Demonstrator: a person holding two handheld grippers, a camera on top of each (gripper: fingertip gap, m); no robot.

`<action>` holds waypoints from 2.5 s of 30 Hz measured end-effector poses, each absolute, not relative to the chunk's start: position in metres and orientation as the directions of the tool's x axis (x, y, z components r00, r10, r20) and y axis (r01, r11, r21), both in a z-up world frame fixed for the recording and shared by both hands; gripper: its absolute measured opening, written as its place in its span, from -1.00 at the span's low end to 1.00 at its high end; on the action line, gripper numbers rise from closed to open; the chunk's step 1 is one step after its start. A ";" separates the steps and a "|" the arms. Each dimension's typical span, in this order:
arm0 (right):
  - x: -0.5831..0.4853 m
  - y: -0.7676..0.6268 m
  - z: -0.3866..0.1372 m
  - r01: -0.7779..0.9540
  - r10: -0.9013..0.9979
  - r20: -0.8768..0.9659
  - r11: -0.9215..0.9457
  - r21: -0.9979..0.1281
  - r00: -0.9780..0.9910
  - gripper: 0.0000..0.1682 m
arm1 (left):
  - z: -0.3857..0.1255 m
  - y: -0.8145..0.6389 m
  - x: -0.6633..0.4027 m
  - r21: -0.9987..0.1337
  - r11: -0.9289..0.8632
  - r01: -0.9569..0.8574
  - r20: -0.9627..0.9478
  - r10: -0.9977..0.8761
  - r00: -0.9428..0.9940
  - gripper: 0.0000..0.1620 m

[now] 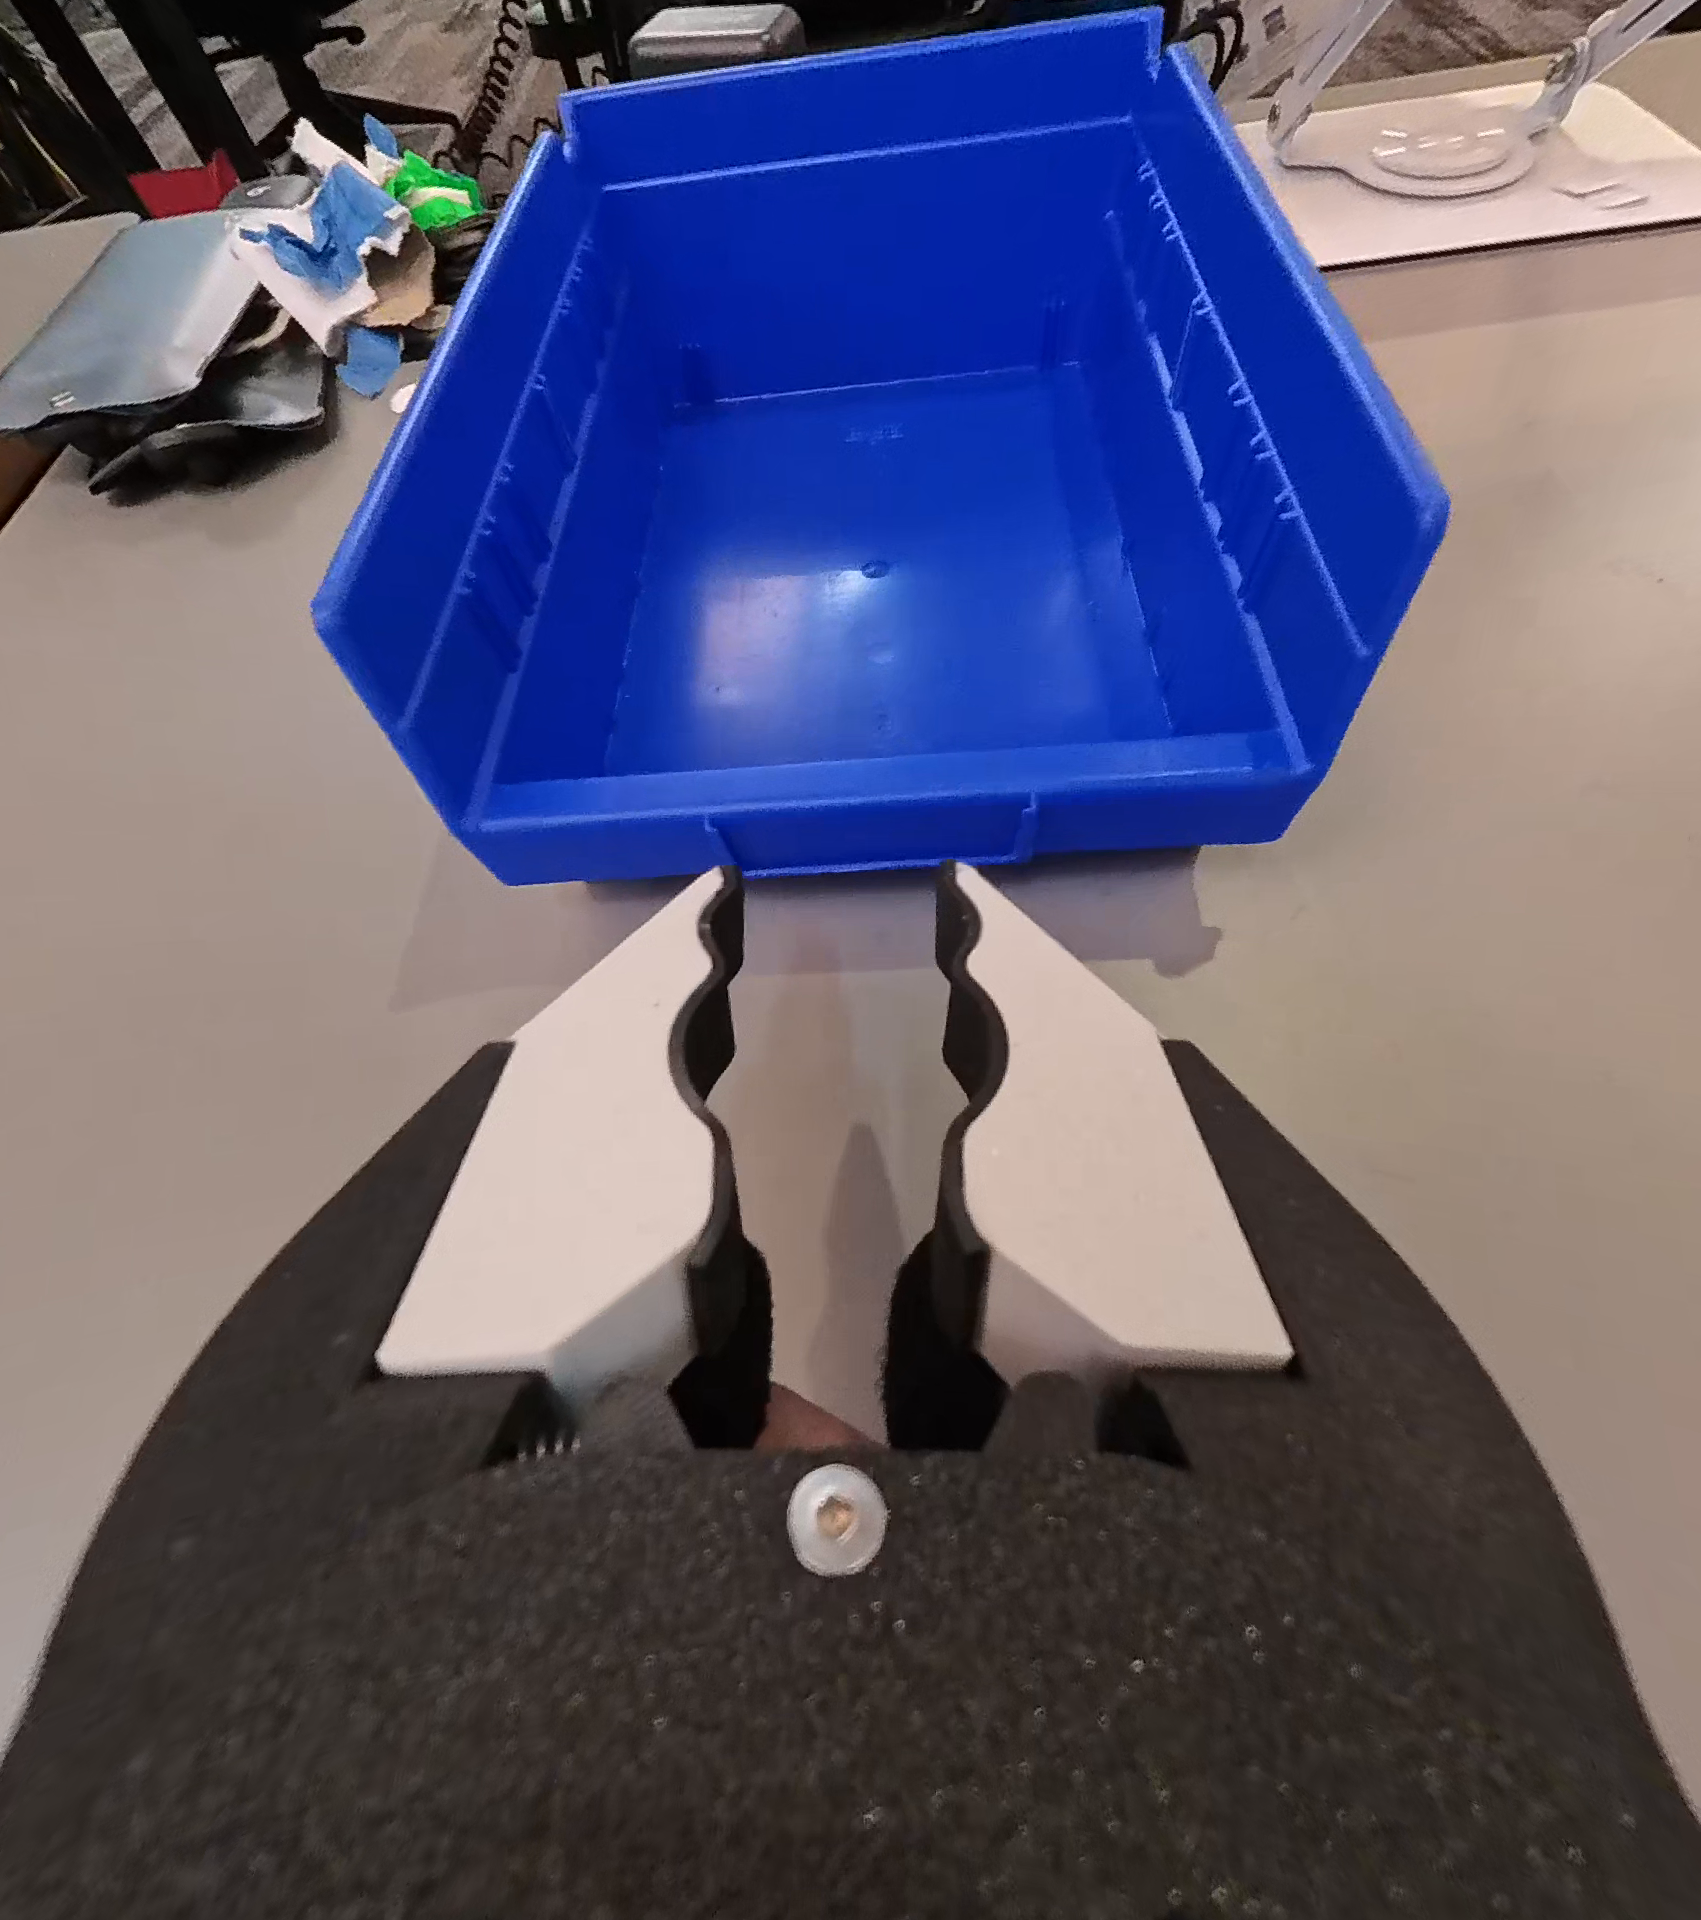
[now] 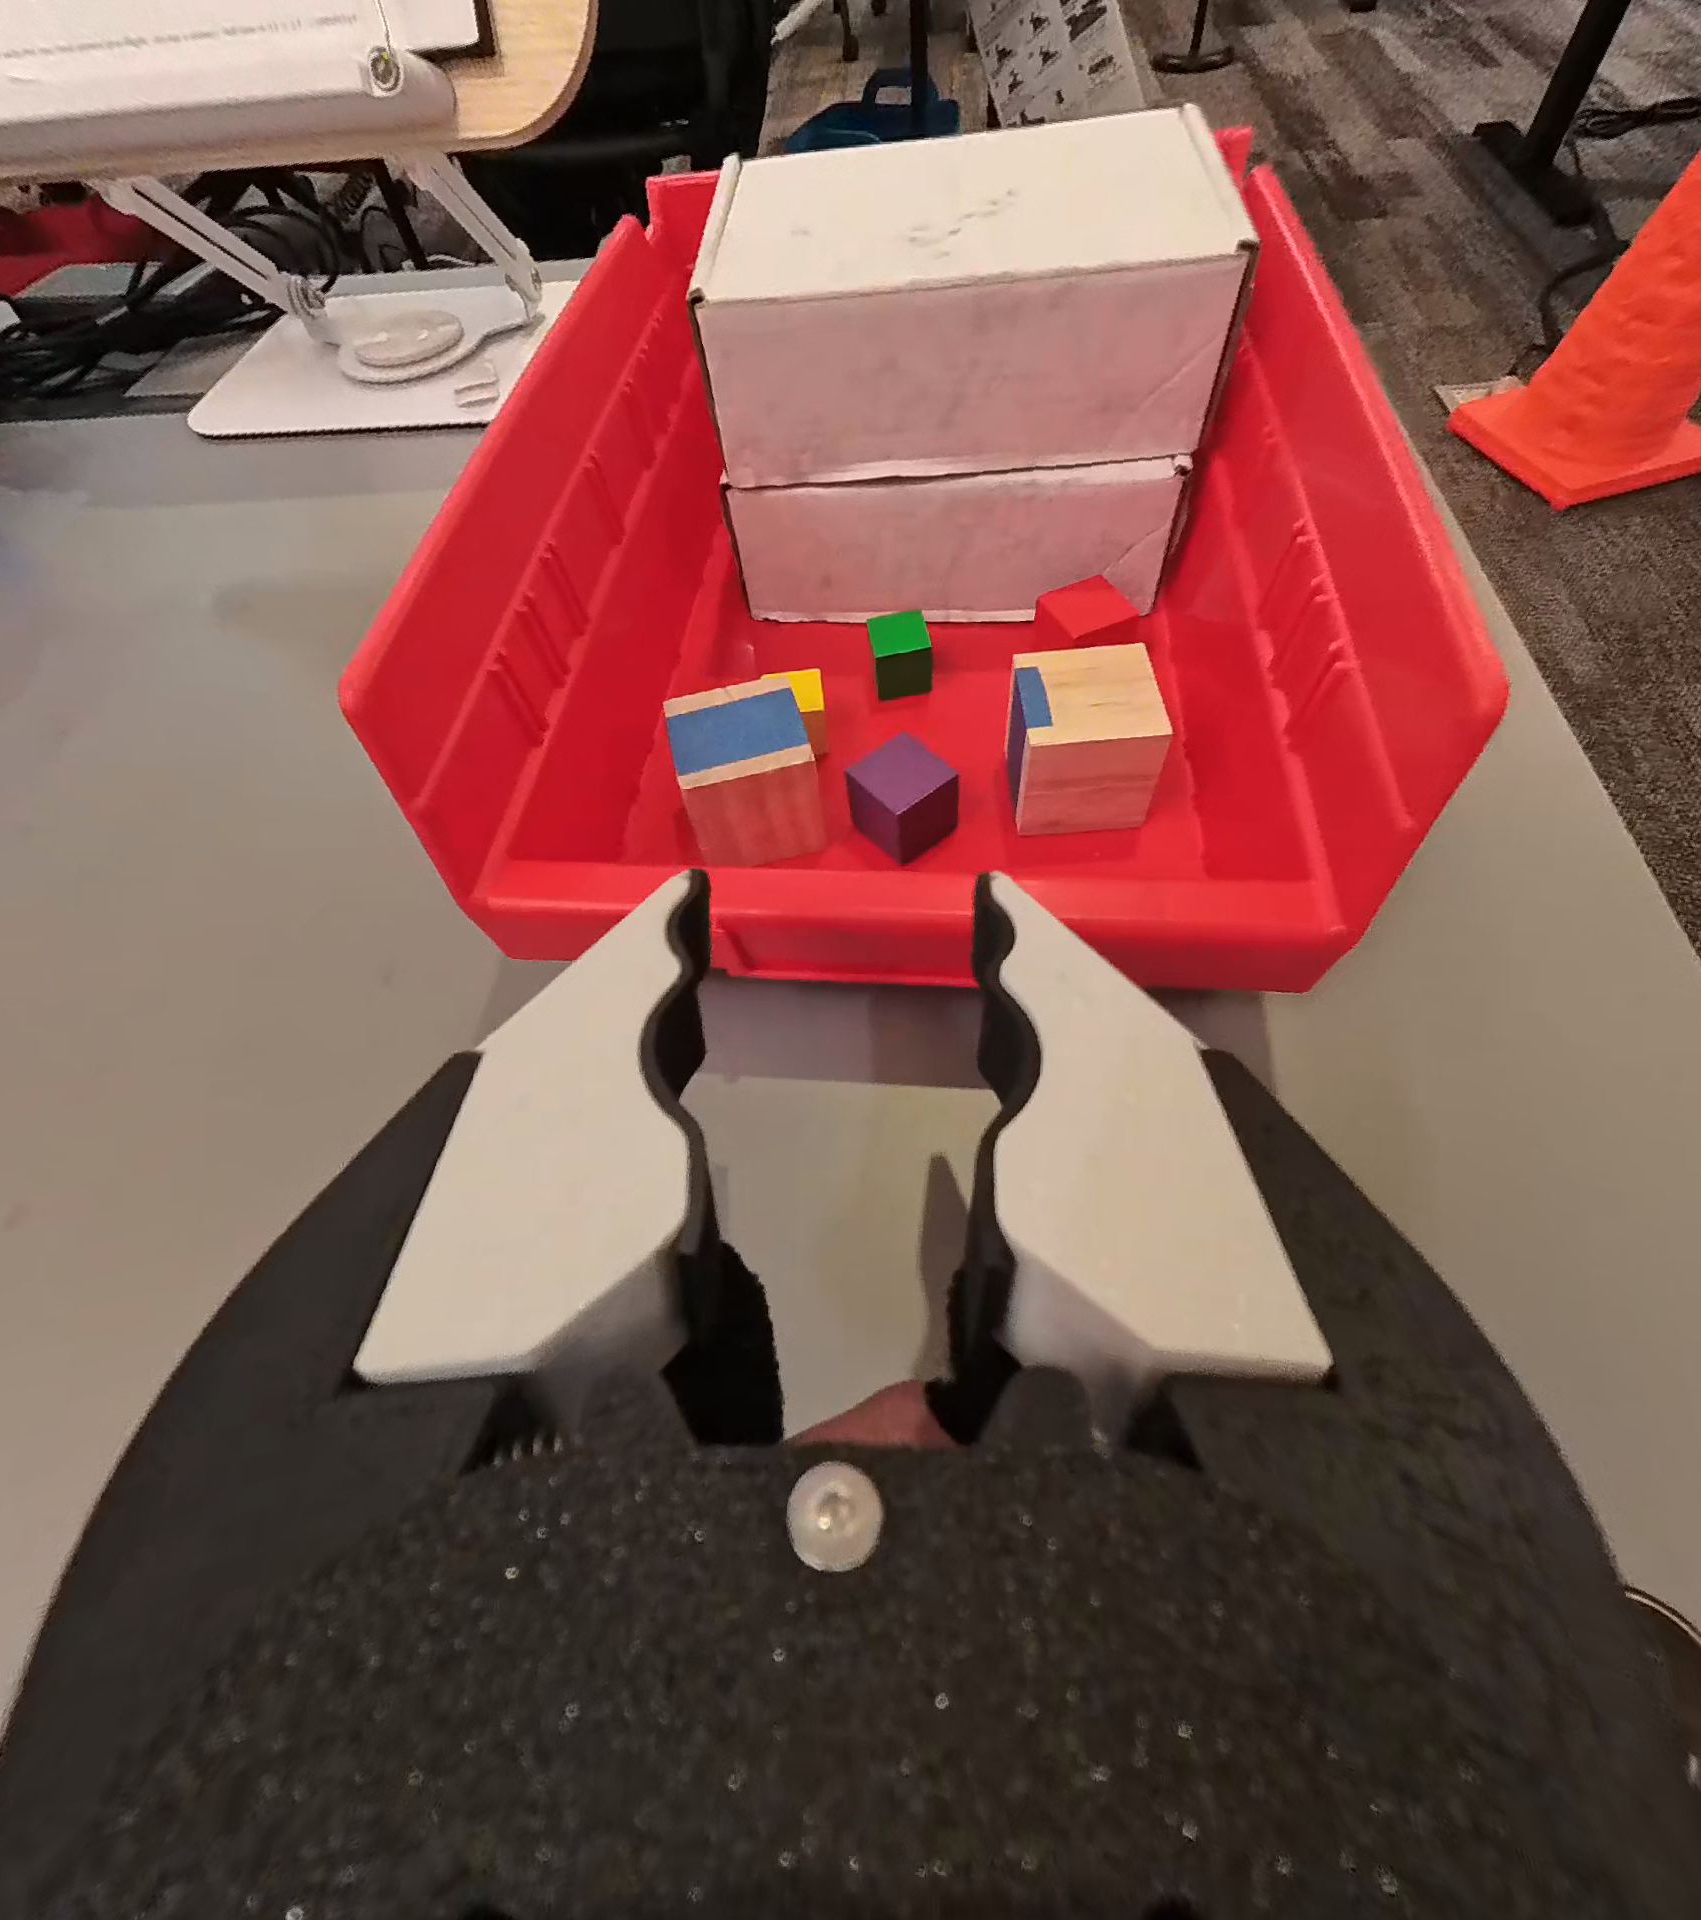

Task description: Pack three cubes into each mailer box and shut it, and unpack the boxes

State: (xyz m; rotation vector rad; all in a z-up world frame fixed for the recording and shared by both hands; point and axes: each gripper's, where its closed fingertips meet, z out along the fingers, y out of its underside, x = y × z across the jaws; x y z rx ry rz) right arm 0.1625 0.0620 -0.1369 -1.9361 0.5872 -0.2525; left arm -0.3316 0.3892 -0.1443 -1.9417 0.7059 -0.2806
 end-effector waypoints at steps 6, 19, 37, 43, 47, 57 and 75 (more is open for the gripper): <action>0.168 0.056 -0.135 -0.299 -0.524 -0.101 -0.308 -0.903 0.845 -0.43 | -0.113 0.349 -0.270 -0.946 -0.264 -0.189 0.069 -0.733 0.677 -0.61; 0.205 0.032 -0.133 -0.325 -0.623 -0.108 -0.245 -0.913 0.775 -0.42 | -0.126 0.133 0.090 -0.910 -0.086 -0.405 -0.048 -0.950 0.309 -0.22; 0.213 0.032 -0.157 -0.460 -0.754 -0.138 -0.235 -0.856 0.642 -0.96 | -0.155 0.169 0.067 -0.884 -0.200 -0.423 -0.080 -0.826 0.559 -1.00; 0.144 0.099 -0.121 -0.341 -0.676 -0.099 -0.235 -0.910 0.730 -0.96 | -0.124 0.227 -0.019 -0.922 -0.172 -0.346 -0.107 -0.748 0.655 -1.00; 0.085 0.167 -0.120 -0.326 -0.587 -0.115 -0.267 -0.907 0.801 -0.96 | -0.122 0.280 -0.088 -0.912 -0.198 -0.360 -0.135 -0.684 0.717 -1.00; 0.016 0.247 -0.149 -0.202 -0.497 0.014 -0.378 -0.904 0.868 -0.94 | -0.161 0.338 -0.154 -0.858 -0.253 -0.448 -0.129 -0.737 0.664 -0.88; -0.218 0.230 -0.138 -0.027 0.225 -0.119 -0.375 -0.927 0.967 -0.47 | -0.126 0.510 -0.377 -0.899 -0.348 -0.267 -0.014 -0.585 0.811 -0.28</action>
